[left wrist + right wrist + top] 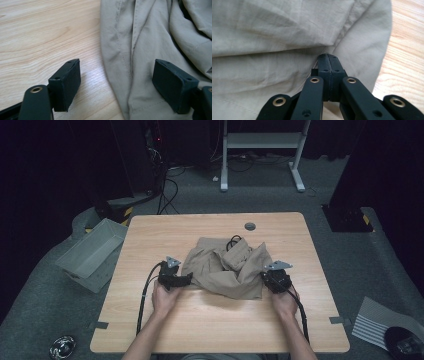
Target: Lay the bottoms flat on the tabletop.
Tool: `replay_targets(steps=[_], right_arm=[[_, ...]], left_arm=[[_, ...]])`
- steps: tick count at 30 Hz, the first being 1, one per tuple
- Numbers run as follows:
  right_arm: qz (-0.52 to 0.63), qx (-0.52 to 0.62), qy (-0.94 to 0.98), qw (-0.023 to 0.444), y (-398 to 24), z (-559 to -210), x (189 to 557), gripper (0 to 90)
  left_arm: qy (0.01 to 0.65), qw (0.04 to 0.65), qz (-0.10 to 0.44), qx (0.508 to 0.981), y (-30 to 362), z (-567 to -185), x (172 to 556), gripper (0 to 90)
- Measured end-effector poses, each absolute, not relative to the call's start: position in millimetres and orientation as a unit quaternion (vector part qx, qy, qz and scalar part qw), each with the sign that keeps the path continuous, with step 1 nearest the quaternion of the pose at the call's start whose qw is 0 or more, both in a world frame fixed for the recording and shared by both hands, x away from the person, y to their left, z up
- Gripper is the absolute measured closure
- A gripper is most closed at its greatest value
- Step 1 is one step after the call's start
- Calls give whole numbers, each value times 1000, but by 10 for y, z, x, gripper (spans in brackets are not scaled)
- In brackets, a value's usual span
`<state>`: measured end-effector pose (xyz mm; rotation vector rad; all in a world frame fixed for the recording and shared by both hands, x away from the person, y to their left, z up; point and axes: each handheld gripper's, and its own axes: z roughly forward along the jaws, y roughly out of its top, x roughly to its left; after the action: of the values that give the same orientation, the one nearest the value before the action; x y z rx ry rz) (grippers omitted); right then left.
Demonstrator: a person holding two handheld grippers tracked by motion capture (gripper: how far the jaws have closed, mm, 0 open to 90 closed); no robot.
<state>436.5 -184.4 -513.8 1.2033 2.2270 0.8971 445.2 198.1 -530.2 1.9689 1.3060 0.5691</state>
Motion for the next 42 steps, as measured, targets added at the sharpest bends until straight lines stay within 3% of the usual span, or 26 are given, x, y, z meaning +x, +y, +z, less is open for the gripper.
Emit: replay_targets(steps=[1, 2, 3, 8, 13, 14, 15, 16, 22, 28, 29, 30, 31, 32, 33, 36, 38, 41, 42], right_arm=[[346, 430, 803, 226, -1843, -5083, 4254, 763], [346, 430, 803, 226, -1843, -5083, 4254, 763], [366, 420, 799, 226, -1841, -5015, 4116, 675], [366, 385, 819, 215, -1696, -5014, 3919, 589], [334, 393, 835, 193, -1598, -5174, 4021, 650], [337, 391, 835, 192, -1606, -5209, 4043, 783], [337, 391, 835, 192, -1606, -5209, 4043, 783], [326, 385, 841, 199, -1643, -5196, 4044, 876], [292, 379, 845, 240, -1851, -5181, 3958, 890], [301, 444, 811, 233, -2289, -5181, 3932, 873], [311, 450, 806, 227, -2320, -5179, 3923, 825], [346, 452, 793, 219, -2315, -5149, 3876, 705], [363, 444, 789, 218, -2284, -5128, 3849, 664], [363, 444, 789, 218, -2284, -5128, 3849, 664], [379, 430, 790, 215, -2179, -5100, 3821, 606], [370, 417, 803, 212, -2056, -5102, 3843, 591], [354, 412, 813, 212, -1959, -5142, 3890, 646], [339, 400, 829, 196, -1914, -5216, 3955, 890], [327, 395, 834, 203, -1925, -5202, 3949, 895]], left_arm=[[504, 348, 220, 759, 1981, -5302, 4450, 240], [504, 348, 220, 759, 1980, -5302, 4449, 240], [504, 349, 220, 759, 1980, -5302, 4449, 240], [505, 348, 220, 758, 1978, -5302, 4445, 240], [505, 348, 220, 758, 1979, -5302, 4446, 240], [506, 348, 220, 758, 1979, -5303, 4446, 240], [505, 348, 220, 758, 1979, -5302, 4446, 240], [505, 348, 220, 758, 1980, -5303, 4446, 240], [507, 348, 220, 757, 1979, -5303, 4446, 240], [510, 347, 221, 755, 1982, -5303, 4447, 240], [510, 347, 222, 755, 1983, -5303, 4448, 240], [511, 347, 222, 755, 1983, -5303, 4448, 240], [511, 347, 222, 755, 1983, -5303, 4448, 241], [510, 347, 223, 755, 1983, -5303, 4448, 241], [510, 347, 223, 755, 1983, -5303, 4448, 240], [510, 347, 223, 755, 1983, -5303, 4448, 240], [510, 347, 223, 755, 1983, -5303, 4448, 241], [512, 347, 222, 754, 1985, -5303, 4449, 243], [512, 347, 222, 754, 1985, -5303, 4450, 244]])
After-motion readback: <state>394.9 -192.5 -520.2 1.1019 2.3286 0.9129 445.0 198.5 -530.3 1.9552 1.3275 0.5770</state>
